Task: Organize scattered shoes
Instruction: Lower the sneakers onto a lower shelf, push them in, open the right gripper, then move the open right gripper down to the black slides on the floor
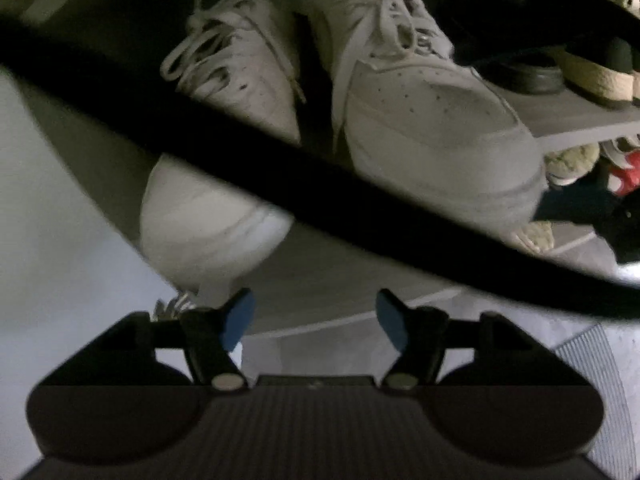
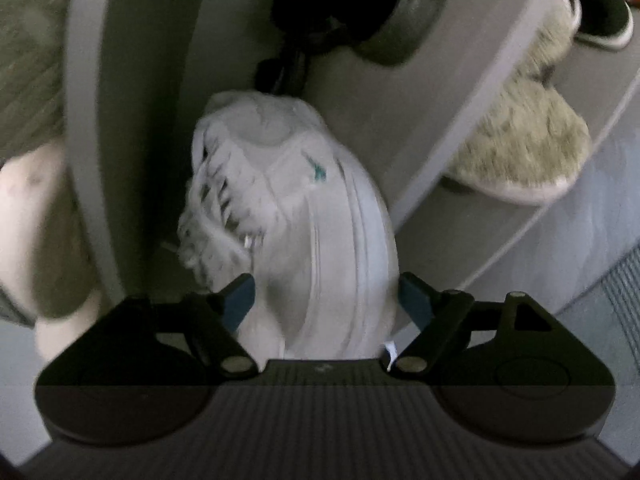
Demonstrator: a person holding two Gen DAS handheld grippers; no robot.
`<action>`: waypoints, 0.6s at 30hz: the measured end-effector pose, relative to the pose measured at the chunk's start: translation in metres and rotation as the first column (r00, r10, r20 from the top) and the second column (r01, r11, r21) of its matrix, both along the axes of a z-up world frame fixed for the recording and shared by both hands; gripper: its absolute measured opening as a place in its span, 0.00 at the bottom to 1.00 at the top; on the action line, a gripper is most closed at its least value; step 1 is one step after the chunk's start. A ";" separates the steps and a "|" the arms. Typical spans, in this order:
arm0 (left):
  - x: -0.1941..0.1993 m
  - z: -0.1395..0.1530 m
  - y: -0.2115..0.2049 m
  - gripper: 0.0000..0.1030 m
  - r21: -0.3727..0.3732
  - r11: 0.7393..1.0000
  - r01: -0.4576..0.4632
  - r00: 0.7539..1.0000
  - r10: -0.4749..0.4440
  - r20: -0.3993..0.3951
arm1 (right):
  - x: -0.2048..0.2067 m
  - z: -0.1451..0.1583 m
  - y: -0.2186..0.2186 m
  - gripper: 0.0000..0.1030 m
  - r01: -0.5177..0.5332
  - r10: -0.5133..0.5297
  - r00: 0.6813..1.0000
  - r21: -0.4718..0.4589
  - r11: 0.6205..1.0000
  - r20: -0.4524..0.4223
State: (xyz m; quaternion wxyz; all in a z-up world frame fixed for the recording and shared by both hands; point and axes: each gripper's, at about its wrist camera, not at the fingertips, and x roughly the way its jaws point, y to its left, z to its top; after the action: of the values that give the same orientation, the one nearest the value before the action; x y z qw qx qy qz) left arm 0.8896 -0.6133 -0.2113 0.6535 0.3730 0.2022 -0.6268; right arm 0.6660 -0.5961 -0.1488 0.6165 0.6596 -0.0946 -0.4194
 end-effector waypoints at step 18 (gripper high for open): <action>0.008 0.010 -0.036 0.56 -0.121 0.980 -0.159 0.985 0.166 0.055 | 0.008 -0.005 0.003 0.29 -0.053 0.054 0.999 0.011 0.999 -0.007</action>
State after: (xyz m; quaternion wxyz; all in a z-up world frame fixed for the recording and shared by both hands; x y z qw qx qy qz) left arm 0.8972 -0.6494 -0.2017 0.7294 0.3367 0.1738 -0.5695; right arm 0.6740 -0.5936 -0.1542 0.6243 0.6637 -0.0724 -0.4056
